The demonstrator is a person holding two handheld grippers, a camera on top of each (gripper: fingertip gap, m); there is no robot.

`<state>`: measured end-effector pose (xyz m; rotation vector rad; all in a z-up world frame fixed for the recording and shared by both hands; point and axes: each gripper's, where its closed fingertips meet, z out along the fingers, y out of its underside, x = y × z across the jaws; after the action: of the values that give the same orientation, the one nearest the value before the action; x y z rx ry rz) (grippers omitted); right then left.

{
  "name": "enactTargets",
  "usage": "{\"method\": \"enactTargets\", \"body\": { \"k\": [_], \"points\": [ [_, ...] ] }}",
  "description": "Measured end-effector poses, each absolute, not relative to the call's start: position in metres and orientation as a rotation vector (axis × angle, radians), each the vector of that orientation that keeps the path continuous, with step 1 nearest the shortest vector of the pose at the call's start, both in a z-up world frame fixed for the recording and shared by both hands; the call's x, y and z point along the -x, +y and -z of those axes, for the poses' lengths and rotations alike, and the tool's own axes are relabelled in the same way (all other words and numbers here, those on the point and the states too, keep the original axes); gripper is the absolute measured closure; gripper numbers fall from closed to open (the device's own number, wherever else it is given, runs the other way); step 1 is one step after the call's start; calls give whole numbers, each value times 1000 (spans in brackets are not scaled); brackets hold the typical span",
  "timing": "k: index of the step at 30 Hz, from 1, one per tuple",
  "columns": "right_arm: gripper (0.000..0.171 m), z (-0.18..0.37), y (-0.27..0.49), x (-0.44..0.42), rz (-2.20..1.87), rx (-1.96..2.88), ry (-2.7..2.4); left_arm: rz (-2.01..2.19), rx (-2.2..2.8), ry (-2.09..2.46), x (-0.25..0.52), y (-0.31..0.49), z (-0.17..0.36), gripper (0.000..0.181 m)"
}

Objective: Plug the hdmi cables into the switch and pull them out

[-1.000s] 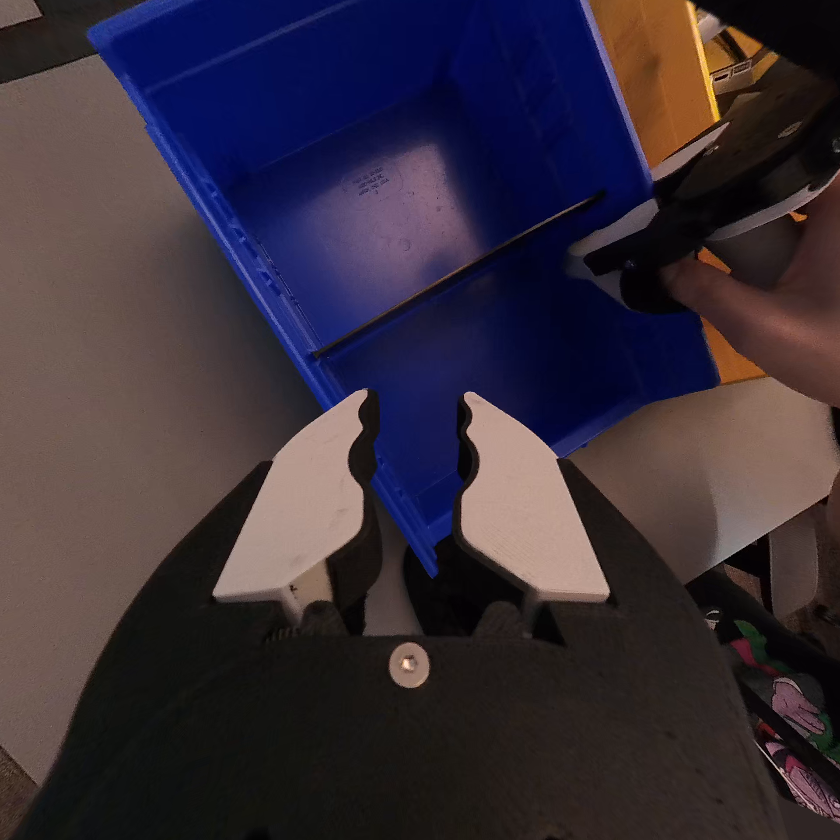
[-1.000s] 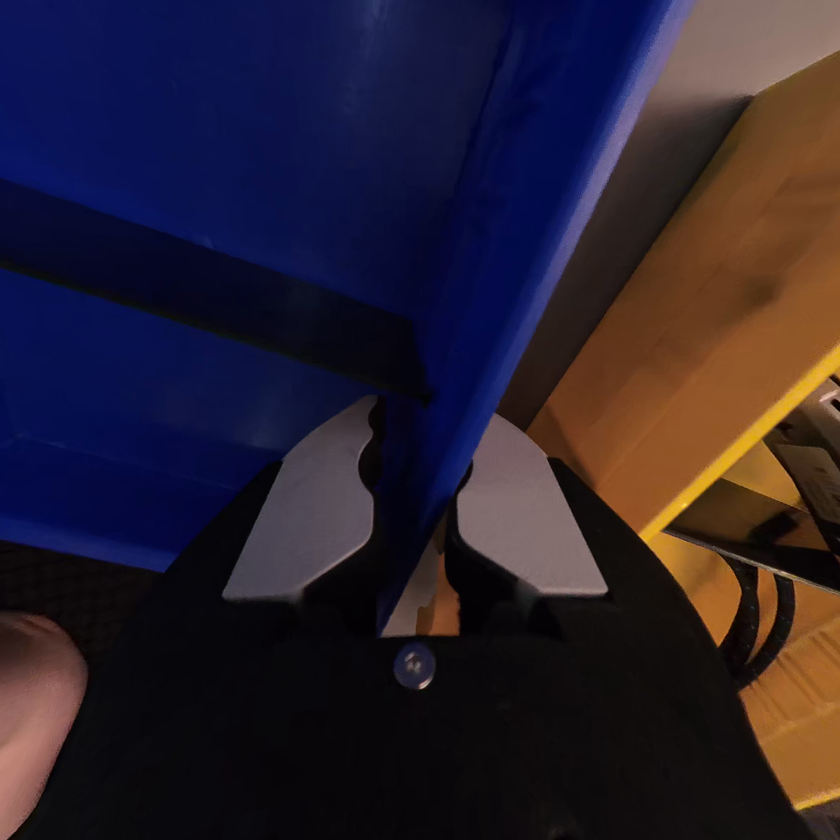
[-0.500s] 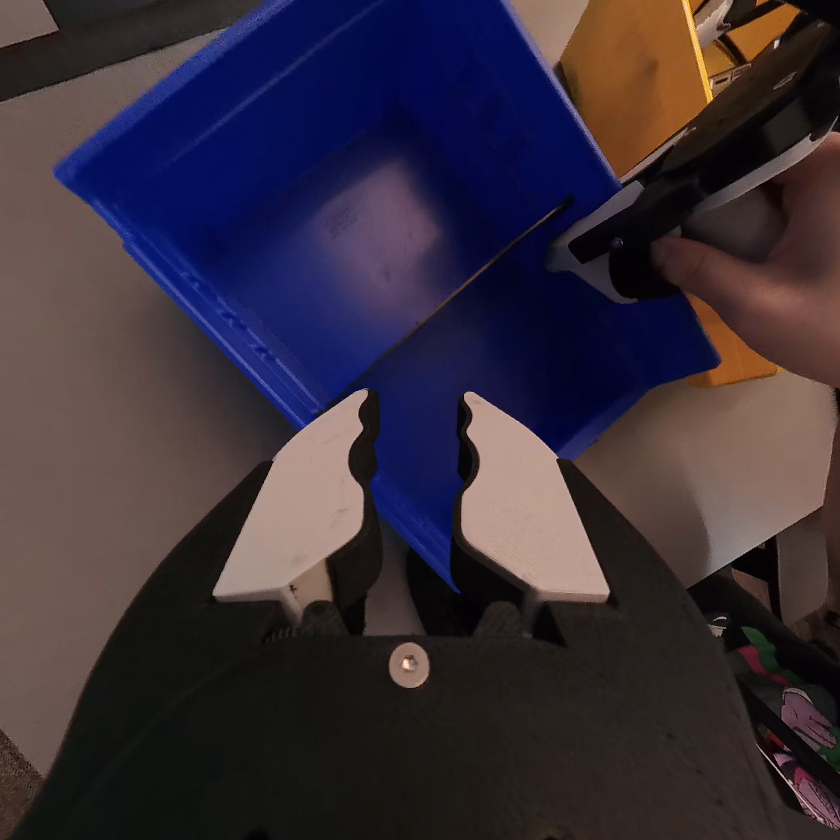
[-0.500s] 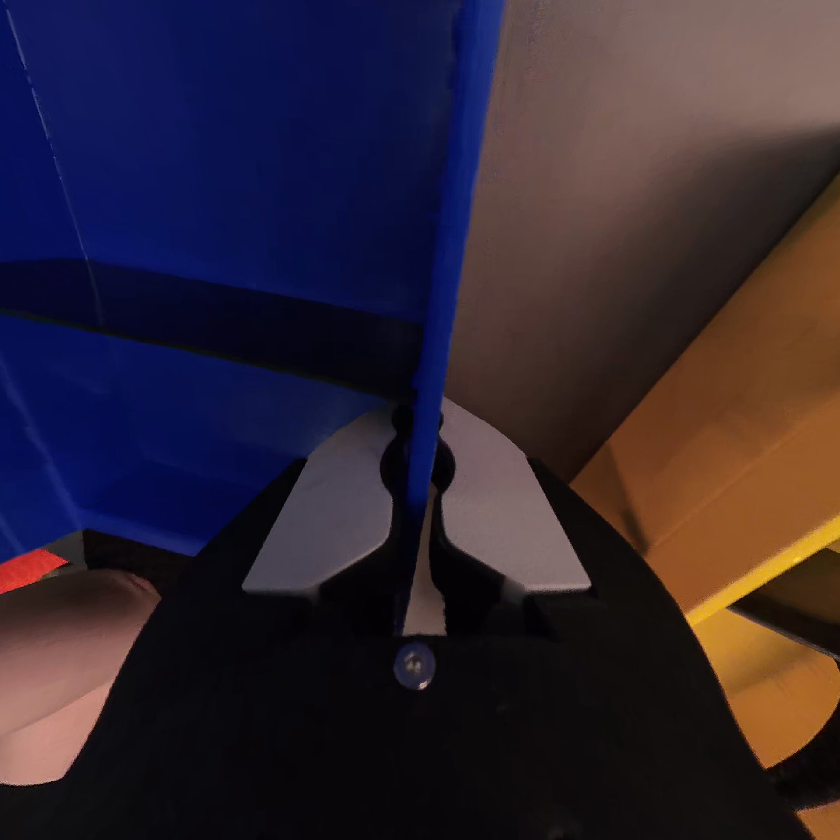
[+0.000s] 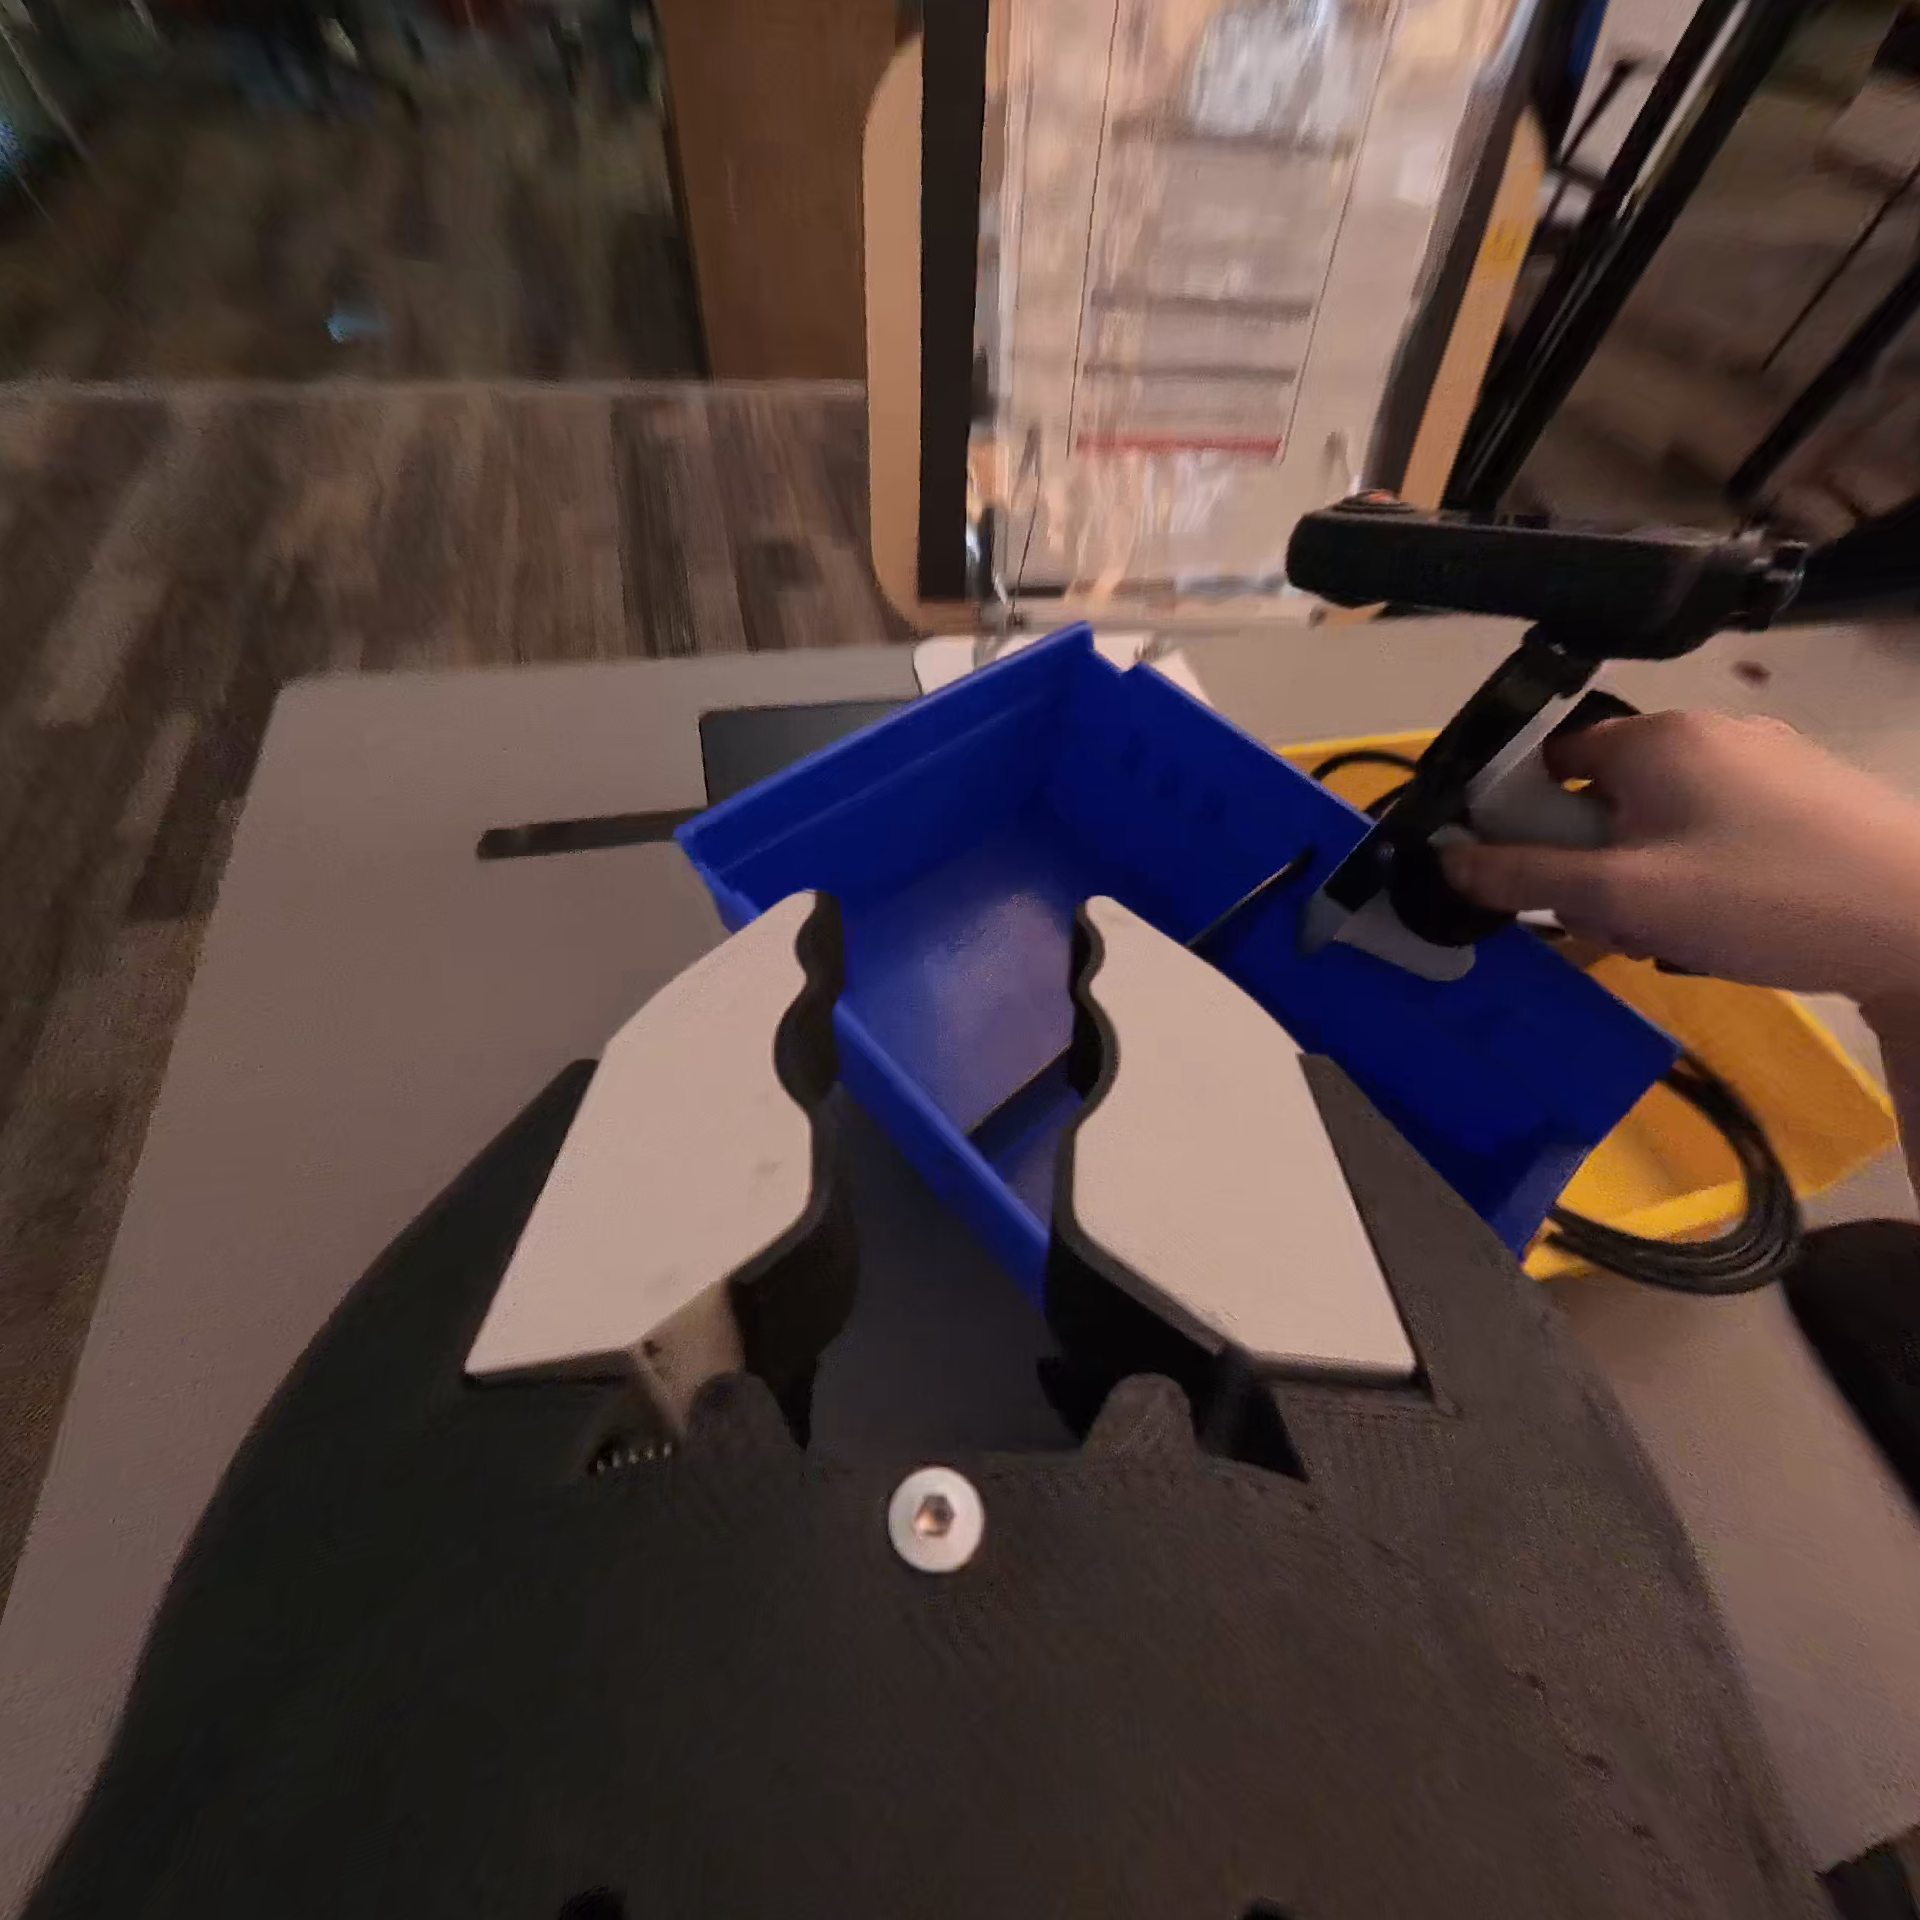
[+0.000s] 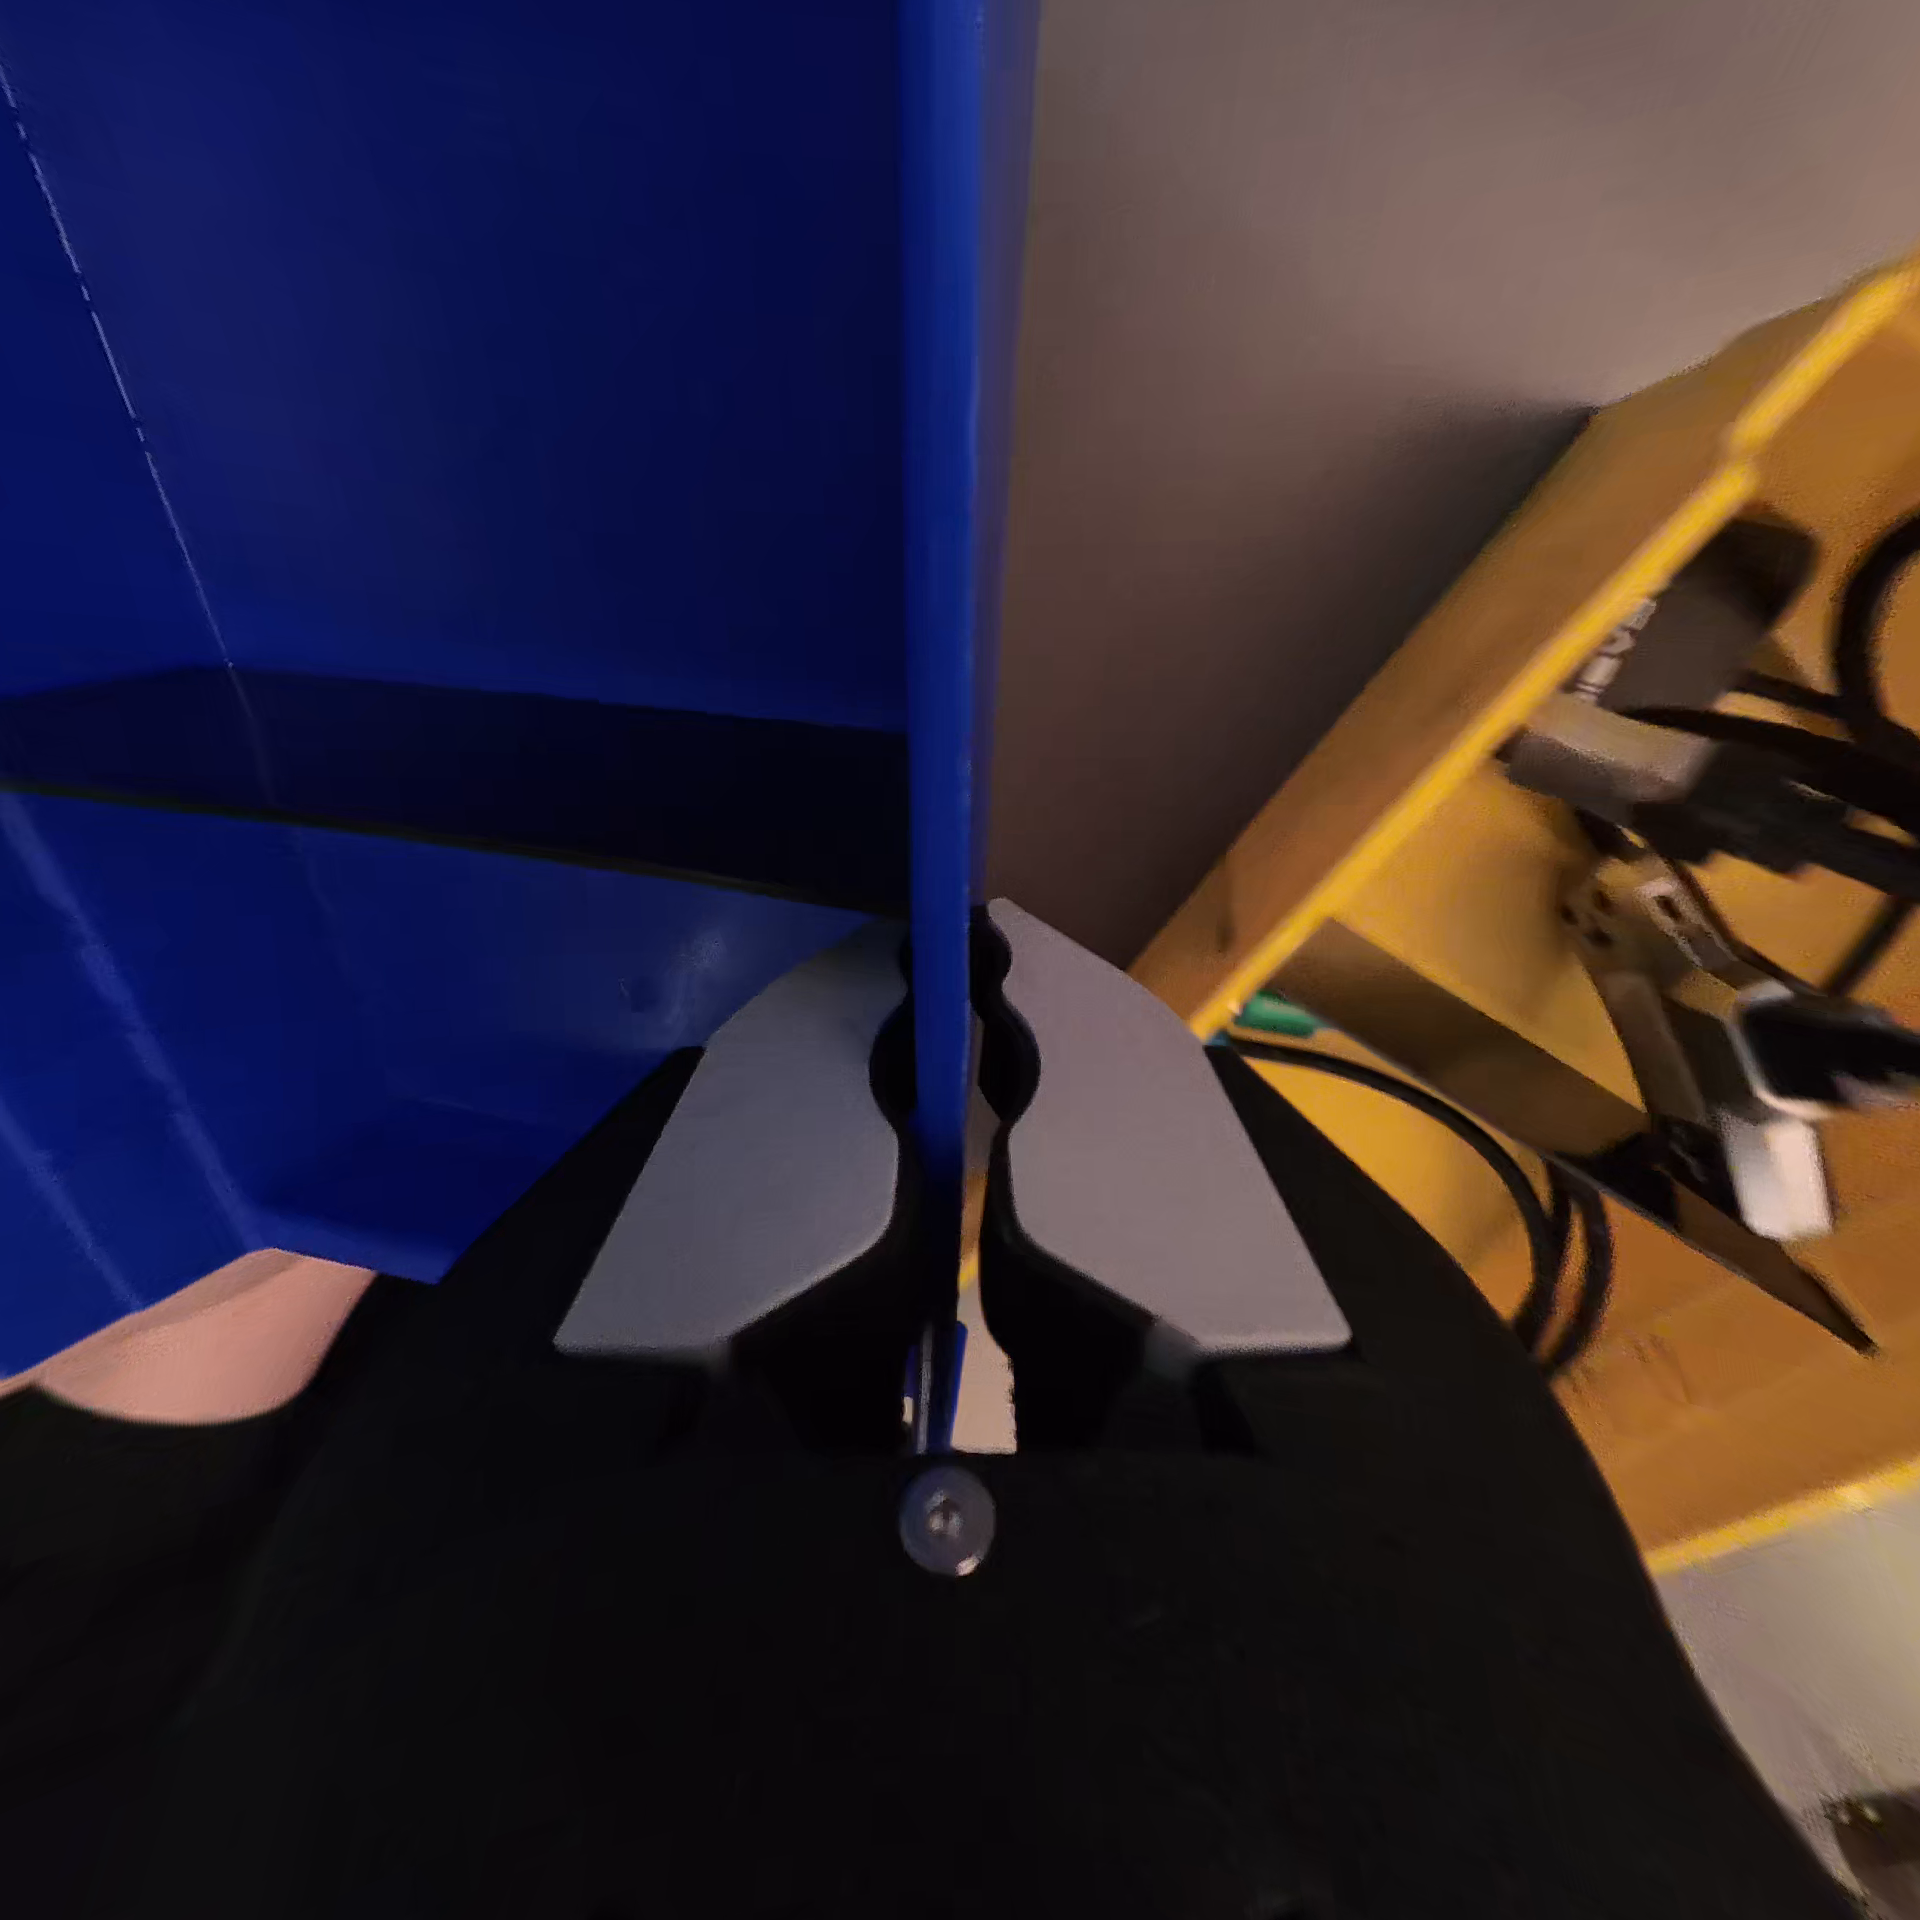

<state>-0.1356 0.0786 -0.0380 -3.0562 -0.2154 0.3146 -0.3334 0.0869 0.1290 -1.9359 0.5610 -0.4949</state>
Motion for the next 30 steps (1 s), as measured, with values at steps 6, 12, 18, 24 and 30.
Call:
{"method": "enactTargets", "body": {
  "k": [6, 12, 18, 24, 30],
  "points": [
    [165, -35, 50, 69, -325, 3020, -165, 574, 1770, 578, 334, 48, -163, 124],
    [164, -64, -5, -51, -391, 2972, 102, 717, 1856, 805, 271, 46, -134, 115],
    [165, -56, -89, -189, -153, 2929, 458, 987, 2061, 1103, 153, 53, -52, 113],
    [164, -19, -174, -275, -100, 2916, 849, 1093, 2261, 1093, 95, 68, 22, 112],
    [164, 32, -222, -307, -57, 2992, 1051, 1073, 2382, 1231, 67, 44, 74, 127]
  ]
}}
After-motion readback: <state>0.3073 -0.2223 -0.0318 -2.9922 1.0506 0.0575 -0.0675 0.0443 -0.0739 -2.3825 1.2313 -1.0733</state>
